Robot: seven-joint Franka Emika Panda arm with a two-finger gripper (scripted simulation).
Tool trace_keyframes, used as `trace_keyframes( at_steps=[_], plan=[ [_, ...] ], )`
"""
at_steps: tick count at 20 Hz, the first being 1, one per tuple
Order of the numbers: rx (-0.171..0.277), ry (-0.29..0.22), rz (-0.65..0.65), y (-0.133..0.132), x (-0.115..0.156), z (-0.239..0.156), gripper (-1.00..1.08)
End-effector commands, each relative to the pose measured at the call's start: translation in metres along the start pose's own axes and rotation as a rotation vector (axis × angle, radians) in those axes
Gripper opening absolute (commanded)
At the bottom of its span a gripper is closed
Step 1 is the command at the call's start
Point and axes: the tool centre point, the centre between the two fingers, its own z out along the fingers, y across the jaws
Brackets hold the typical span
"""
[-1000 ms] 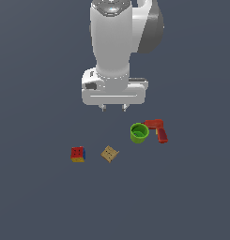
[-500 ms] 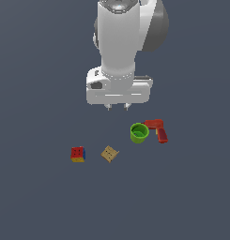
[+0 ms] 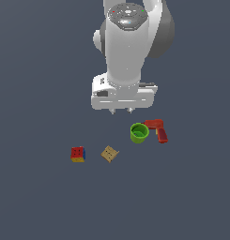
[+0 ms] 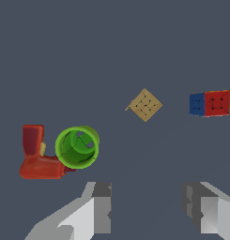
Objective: Pick up a designated object from a clutter of objects.
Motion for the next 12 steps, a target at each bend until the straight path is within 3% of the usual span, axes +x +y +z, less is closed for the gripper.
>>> trace_keyframes(
  at_steps=[1,12],
  plan=[
    [-0.004,-0.035,-0.006,-0.007,0.003,0.007,0.28],
    [-0.045,-0.279,-0.041,-0.058,0.018,0.060,0.28]
  ],
)
